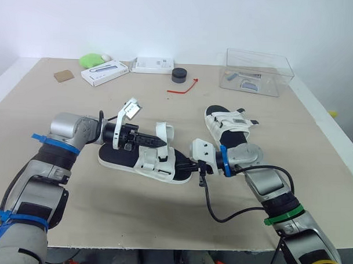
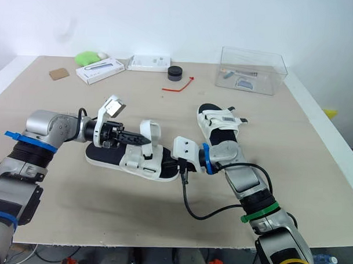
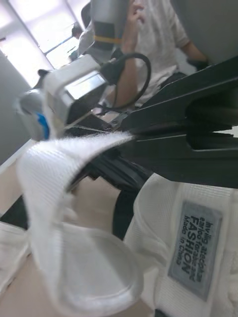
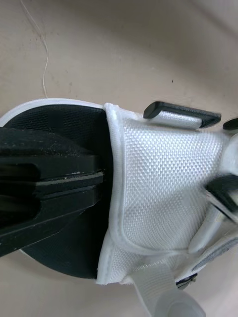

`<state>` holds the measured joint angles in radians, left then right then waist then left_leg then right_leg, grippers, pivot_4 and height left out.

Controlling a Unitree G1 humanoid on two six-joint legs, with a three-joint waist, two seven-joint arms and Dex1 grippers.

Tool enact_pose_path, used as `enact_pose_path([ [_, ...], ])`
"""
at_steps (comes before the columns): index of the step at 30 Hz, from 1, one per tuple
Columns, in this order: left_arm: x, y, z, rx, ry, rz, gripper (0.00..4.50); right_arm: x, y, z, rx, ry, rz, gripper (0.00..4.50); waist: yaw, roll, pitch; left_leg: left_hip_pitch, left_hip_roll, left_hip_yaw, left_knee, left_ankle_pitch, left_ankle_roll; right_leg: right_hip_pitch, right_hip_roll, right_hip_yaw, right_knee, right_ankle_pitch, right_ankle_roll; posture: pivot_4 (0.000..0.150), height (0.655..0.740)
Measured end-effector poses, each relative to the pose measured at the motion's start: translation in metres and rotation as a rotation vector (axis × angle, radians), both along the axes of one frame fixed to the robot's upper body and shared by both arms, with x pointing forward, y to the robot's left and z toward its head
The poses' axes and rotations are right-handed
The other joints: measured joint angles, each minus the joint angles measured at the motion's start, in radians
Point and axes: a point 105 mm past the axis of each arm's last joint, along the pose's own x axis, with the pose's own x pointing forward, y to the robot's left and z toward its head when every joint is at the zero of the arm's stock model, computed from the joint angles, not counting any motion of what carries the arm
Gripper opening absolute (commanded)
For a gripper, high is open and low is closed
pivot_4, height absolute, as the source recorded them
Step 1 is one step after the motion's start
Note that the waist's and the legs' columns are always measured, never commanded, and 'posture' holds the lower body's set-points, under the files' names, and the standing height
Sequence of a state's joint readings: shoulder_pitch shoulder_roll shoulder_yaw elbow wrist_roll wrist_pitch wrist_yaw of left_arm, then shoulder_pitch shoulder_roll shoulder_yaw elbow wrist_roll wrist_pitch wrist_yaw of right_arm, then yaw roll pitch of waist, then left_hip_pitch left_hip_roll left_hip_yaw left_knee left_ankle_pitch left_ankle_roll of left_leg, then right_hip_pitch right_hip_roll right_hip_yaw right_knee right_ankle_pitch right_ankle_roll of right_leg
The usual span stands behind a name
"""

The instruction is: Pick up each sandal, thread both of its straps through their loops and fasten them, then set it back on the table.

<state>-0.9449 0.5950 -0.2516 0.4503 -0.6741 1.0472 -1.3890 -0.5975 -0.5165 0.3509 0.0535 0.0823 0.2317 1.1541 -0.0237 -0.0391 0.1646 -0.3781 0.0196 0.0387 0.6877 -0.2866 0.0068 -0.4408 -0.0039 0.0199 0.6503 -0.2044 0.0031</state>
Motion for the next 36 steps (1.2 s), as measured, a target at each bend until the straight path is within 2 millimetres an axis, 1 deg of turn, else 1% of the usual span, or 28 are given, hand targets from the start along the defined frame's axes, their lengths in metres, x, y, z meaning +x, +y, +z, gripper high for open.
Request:
enact_pose_path([
  [2,-0.003,-0.002,0.0,0.005,0.005,-0.035,0.02,0.0,0.0,0.0,0.0,-0.001,-0.001,0.0,0.0,0.0,0.0,0.0,0.0,0.0,0.0,0.0,0.0,0.0,0.0,0.0,0.0,0.0,0.0,0.15,0.74],
  [5,-0.008,-0.002,-0.005,0.03,0.023,-0.078,0.02,-0.001,-0.001,0.0,-0.001,-0.004,-0.005,0.0,0.0,0.0,0.0,0.0,0.0,0.0,0.0,0.0,0.0,0.0,0.0,0.0,0.0,0.0,0.001,0.15,0.74],
  [9,-0.011,-0.002,-0.005,0.033,0.03,-0.105,0.02,-0.001,-0.001,0.0,0.001,-0.007,-0.008,0.0,0.0,0.0,0.0,-0.001,0.0,0.0,0.0,0.0,0.001,0.0,-0.001,0.0,0.0,-0.002,0.003,0.15,0.74],
  [14,-0.01,-0.003,-0.008,0.054,0.021,-0.101,0.02,-0.001,-0.001,0.0,0.001,-0.008,-0.011,0.0,0.0,0.0,0.0,-0.001,0.0,0.0,0.0,0.0,0.001,0.0,-0.001,0.0,0.0,-0.002,0.003,0.15,0.74],
  [25,-0.005,-0.016,-0.013,0.067,0.009,-0.113,0.02,-0.001,-0.001,0.0,0.002,-0.01,-0.013,0.0,0.0,0.0,0.0,-0.001,-0.001,0.0,0.001,0.0,0.001,0.0,-0.001,0.0,0.0,-0.001,0.002,0.15,0.74],
  [36,-0.006,-0.016,-0.012,0.075,0.009,-0.139,0.02,-0.001,-0.001,0.0,0.002,-0.011,-0.014,0.0,0.0,0.0,0.0,-0.001,0.0,0.0,0.001,0.0,0.001,0.0,-0.001,0.0,0.0,-0.001,0.002,0.15,0.74],
])
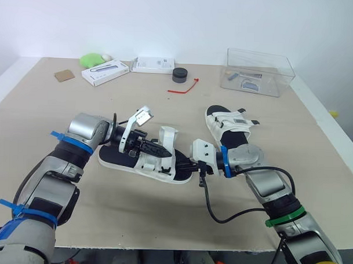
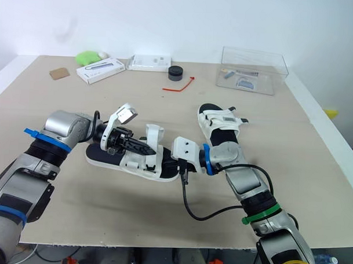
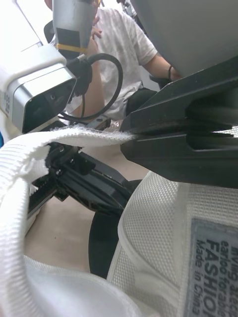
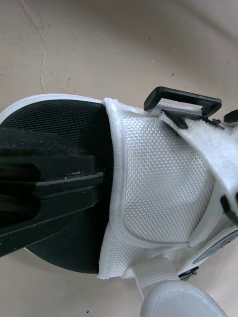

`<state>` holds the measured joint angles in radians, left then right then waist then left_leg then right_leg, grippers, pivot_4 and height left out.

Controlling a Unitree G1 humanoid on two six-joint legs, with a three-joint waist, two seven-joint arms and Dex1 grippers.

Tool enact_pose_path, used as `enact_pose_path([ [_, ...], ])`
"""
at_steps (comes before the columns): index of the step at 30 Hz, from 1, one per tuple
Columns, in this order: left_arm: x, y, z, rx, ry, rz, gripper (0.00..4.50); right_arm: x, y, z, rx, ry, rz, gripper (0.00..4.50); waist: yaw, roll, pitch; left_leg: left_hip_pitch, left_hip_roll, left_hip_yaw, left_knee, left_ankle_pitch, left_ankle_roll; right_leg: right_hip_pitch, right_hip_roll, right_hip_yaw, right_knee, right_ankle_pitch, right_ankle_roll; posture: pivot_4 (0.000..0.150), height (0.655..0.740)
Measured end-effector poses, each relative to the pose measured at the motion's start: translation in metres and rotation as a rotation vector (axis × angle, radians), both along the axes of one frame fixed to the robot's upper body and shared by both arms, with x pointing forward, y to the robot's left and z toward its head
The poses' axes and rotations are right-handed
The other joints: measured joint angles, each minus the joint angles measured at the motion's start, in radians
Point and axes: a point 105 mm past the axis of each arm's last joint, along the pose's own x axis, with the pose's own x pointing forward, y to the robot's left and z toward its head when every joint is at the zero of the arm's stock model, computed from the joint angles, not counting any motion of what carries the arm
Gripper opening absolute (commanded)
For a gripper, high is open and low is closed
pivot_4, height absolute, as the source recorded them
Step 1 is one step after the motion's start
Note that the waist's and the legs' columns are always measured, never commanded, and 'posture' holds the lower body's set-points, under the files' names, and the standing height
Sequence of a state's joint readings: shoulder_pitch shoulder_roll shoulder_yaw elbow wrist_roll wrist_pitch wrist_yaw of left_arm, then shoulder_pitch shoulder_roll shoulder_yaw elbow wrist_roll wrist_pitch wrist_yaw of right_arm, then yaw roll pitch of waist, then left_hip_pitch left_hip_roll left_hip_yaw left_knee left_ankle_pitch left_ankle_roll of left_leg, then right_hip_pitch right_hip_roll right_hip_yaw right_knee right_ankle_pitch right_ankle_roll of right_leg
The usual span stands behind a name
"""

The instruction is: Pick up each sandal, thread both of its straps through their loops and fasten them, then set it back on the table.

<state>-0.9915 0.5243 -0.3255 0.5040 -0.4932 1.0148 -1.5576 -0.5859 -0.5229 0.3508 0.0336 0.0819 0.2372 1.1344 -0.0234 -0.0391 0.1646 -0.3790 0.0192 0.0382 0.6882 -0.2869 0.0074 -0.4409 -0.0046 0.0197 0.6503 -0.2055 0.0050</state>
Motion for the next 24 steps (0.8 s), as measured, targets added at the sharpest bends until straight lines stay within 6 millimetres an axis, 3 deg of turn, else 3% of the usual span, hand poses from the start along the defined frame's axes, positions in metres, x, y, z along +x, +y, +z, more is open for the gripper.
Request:
enact_pose_path([
  [11,-0.0008,0.0009,0.0104,-0.018,0.026,-0.014,0.02,0.0003,-0.0001,0.0,0.0,-0.001,0.0,0.0,0.0,0.0,0.0,0.0,0.0,0.0,0.0,0.0,0.0,0.0,0.0,0.0,0.0,0.0,0.0,0.15,0.74],
  [24,-0.0039,-0.0003,0.0017,0.021,0.013,-0.041,0.02,0.0004,-0.0002,0.0,0.0,-0.001,0.001,0.0,0.0,0.0,0.0,0.0,0.0,0.0,0.0,0.0,0.0,0.0,0.0,0.0,0.0,0.001,-0.001,0.15,0.74],
])
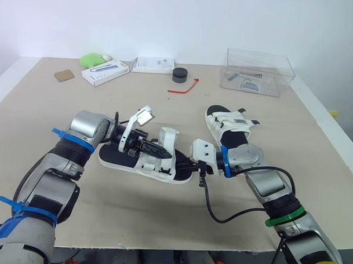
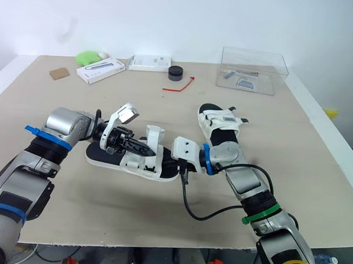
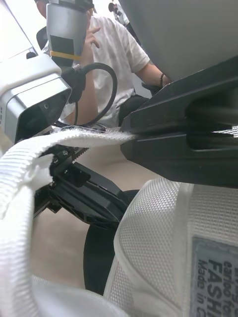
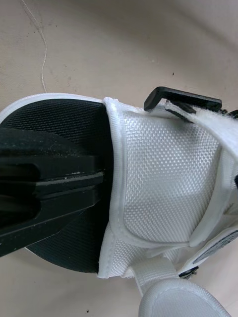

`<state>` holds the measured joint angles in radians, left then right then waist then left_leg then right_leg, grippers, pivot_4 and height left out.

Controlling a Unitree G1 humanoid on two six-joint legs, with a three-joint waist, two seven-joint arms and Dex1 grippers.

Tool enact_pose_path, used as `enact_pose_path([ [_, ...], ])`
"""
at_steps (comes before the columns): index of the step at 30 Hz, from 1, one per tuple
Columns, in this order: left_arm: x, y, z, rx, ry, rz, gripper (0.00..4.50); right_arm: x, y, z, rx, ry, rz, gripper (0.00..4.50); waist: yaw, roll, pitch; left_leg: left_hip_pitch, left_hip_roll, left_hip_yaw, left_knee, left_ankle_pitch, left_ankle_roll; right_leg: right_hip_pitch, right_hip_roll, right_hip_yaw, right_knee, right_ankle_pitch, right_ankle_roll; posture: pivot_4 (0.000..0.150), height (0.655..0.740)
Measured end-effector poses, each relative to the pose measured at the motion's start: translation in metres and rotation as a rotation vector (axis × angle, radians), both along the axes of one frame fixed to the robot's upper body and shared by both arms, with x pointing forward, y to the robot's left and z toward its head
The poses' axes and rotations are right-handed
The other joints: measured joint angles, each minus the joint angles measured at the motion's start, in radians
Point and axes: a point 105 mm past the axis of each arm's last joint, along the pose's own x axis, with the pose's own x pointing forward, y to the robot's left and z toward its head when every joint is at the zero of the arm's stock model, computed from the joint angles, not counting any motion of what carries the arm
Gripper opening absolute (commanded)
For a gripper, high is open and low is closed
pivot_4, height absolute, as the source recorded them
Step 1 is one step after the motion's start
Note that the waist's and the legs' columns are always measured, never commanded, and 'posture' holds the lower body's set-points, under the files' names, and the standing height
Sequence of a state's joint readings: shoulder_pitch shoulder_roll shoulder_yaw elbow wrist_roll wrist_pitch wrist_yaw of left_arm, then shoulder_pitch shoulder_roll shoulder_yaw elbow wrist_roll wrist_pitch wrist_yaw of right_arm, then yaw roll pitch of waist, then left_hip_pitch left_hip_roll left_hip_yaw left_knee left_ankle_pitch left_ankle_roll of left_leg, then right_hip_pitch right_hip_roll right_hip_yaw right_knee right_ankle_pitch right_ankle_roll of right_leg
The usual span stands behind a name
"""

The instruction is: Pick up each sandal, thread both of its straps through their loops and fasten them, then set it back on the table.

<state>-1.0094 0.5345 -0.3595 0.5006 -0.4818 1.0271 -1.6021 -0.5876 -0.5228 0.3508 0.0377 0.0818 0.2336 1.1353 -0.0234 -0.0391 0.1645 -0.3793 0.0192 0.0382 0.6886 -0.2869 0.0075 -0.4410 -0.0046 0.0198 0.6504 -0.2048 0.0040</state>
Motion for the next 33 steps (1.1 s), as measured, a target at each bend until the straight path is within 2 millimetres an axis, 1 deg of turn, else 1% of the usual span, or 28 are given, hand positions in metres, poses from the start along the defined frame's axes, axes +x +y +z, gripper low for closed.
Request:
enact_pose_path([
  [5,-0.002,0.003,-0.001,0.009,0.018,-0.005,0.02,0.0,0.0,0.0,0.0,0.0,0.0,0.0,0.0,0.0,0.0,0.0,0.0,0.0,0.0,0.0,0.0,0.0,0.0,0.0,0.0,0.0,0.0,0.15,0.74],
  [10,0.002,0.004,-0.004,0.031,-0.058,-0.018,0.02,0.0,0.0,0.0,0.001,-0.001,0.001,0.0,0.0,0.0,0.0,0.0,0.0,0.0,0.0,0.0,0.0,0.0,0.0,0.0,0.0,0.0,0.0,0.15,0.74],
  [17,0.011,0.002,-0.018,0.073,-0.121,0.0,0.02,0.0,0.0,0.0,0.001,0.0,0.0,0.0,0.0,0.0,0.0,0.0,0.0,0.0,0.0,0.0,0.0,0.0,0.0,0.0,0.0,0.0,0.0,0.15,0.74],
  [22,0.011,0.001,-0.018,0.071,-0.154,-0.023,0.02,0.0,0.0,0.0,0.0,0.0,-0.001,0.0,0.0,0.0,0.0,0.0,0.0,0.0,0.0,0.0,0.0,0.0,0.0,0.0,0.0,0.0,0.0,0.15,0.74],
  [29,0.0,-0.003,-0.014,0.072,-0.203,-0.084,0.02,0.0,0.0,0.0,0.0,0.0,0.001,0.0,0.0,0.0,0.0,0.0,0.0,0.0,0.0,0.0,0.0,0.0,0.0,0.0,0.0,0.0,0.0,0.15,0.74],
  [33,-0.004,-0.001,-0.018,0.078,-0.205,-0.096,0.02,0.0,0.0,0.0,0.0,-0.001,0.001,0.0,0.0,0.0,0.0,0.0,0.0,0.0,0.0,0.0,0.001,0.0,0.0,0.0,0.0,0.0,0.0,0.15,0.74],
])
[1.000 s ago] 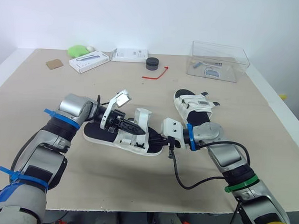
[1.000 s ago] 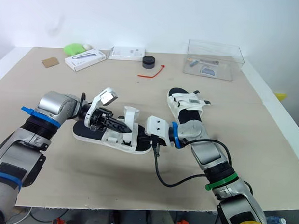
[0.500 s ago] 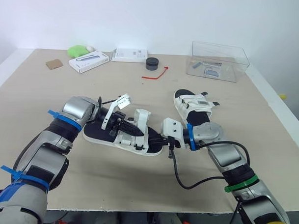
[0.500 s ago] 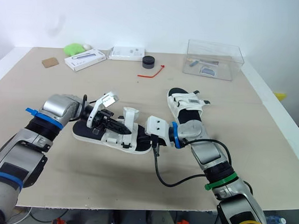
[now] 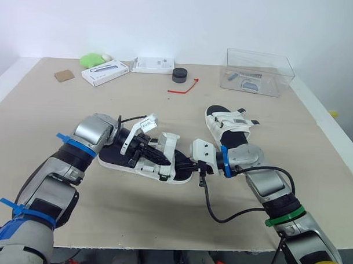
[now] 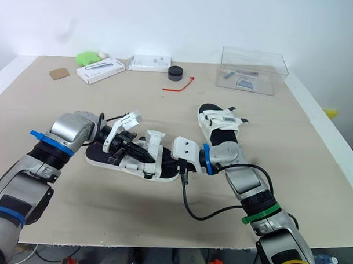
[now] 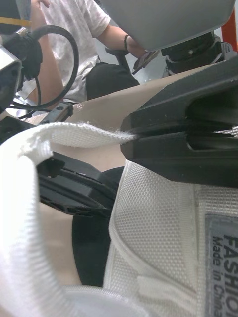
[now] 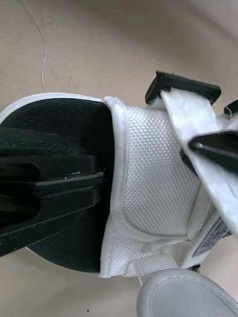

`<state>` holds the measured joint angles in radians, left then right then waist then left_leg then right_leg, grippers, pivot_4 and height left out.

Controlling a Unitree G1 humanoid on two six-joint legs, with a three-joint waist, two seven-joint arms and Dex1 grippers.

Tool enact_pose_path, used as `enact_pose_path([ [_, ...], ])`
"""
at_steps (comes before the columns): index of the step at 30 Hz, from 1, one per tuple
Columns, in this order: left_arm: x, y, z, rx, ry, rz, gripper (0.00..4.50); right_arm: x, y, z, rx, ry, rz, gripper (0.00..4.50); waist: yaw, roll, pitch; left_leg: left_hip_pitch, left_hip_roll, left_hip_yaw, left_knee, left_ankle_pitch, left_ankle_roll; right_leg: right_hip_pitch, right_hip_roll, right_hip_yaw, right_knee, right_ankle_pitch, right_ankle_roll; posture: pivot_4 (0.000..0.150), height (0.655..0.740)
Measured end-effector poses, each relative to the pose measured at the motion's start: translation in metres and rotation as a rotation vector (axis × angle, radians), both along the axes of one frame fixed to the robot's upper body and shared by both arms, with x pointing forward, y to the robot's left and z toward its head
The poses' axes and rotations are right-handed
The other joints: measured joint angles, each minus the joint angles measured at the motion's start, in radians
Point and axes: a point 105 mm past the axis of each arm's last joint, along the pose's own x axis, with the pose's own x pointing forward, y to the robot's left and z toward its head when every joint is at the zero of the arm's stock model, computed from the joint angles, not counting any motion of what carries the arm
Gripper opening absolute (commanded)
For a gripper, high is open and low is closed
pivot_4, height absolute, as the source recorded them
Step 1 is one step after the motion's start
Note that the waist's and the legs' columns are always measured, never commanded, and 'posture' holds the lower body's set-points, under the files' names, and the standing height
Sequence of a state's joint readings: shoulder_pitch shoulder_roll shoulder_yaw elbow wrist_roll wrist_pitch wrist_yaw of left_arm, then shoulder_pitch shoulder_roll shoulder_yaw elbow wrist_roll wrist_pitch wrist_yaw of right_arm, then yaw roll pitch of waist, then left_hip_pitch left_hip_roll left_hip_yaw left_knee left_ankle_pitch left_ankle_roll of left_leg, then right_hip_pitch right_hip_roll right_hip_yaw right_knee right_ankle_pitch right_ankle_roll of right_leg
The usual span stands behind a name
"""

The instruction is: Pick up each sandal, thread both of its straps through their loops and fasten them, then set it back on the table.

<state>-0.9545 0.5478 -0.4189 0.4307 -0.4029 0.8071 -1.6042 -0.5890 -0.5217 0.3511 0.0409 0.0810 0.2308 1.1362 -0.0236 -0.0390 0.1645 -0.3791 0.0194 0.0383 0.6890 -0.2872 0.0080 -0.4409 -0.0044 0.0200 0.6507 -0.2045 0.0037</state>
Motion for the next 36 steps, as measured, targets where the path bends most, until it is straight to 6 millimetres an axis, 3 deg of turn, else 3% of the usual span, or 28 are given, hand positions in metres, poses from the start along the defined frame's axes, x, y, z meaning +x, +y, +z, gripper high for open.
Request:
enact_pose_path([
  [2,-0.002,0.001,-0.002,0.007,0.006,-0.003,0.02,0.0,0.0,0.0,0.0,-0.001,0.001,0.0,0.0,0.0,0.0,0.0,0.0,0.0,0.0,0.0,0.0,0.0,0.0,0.0,0.0,0.0,0.0,0.15,0.74],
  [3,-0.002,0.001,-0.001,0.011,0.007,-0.003,0.28,0.0,0.0,0.0,0.0,-0.001,0.001,0.0,0.0,0.0,0.0,0.0,0.0,0.0,0.0,0.0,0.0,0.0,0.0,0.0,0.0,0.0,0.0,0.15,0.74],
  [6,-0.003,0.004,-0.001,0.022,0.024,0.006,1.22,0.0,0.0,0.0,0.0,-0.001,0.0,0.0,0.0,0.0,0.0,0.0,0.0,0.0,0.0,0.0,0.0,0.0,0.001,0.0,0.0,0.0,0.0,0.15,0.74],
  [9,-0.001,0.005,0.002,0.01,-0.005,0.008,2.59,0.001,0.0,0.0,-0.004,-0.003,-0.001,0.0,0.001,0.0,0.0,0.0,0.0,0.0,0.001,0.0,0.0,0.0,0.001,0.0,0.0,0.0,0.0,0.15,0.74],
  [17,0.025,-0.01,0.034,-0.131,-0.092,0.13,2.59,0.001,-0.001,0.0,-0.01,-0.005,0.008,0.0,0.0,0.0,0.0,-0.001,0.0,0.0,0.003,0.0,0.001,0.0,0.0,0.0,0.0,0.001,0.001,0.15,0.74],
  [20,0.025,-0.011,0.034,-0.138,-0.084,0.123,1.85,0.001,-0.001,0.0,-0.011,-0.007,0.012,0.0,0.0,0.0,0.0,-0.001,0.0,0.0,0.003,-0.001,0.001,0.0,0.0,0.0,0.0,0.001,0.001,0.15,0.74],
  [23,0.018,-0.005,0.025,-0.116,-0.059,0.088,0.36,0.001,-0.001,0.0,-0.011,-0.006,0.012,0.0,-0.001,0.0,0.0,-0.001,0.0,0.0,0.003,-0.001,0.001,0.0,0.0,0.0,0.0,0.001,0.0,0.15,0.74],
  [24,0.016,-0.003,0.019,-0.103,-0.041,0.084,0.14,0.001,-0.001,0.0,-0.011,-0.005,0.011,0.0,0.0,0.0,0.0,-0.001,0.0,0.0,0.003,-0.001,0.001,0.0,0.0,0.0,0.0,0.001,0.0,0.15,0.74],
  [36,-0.01,0.008,-0.008,-0.018,-0.095,-0.024,0.14,0.001,0.0,0.001,-0.01,-0.008,0.015,0.0,0.0,0.0,0.0,-0.001,0.001,0.0,0.003,-0.001,0.001,0.0,0.0,0.0,0.0,0.001,0.0,0.15,0.74],
])
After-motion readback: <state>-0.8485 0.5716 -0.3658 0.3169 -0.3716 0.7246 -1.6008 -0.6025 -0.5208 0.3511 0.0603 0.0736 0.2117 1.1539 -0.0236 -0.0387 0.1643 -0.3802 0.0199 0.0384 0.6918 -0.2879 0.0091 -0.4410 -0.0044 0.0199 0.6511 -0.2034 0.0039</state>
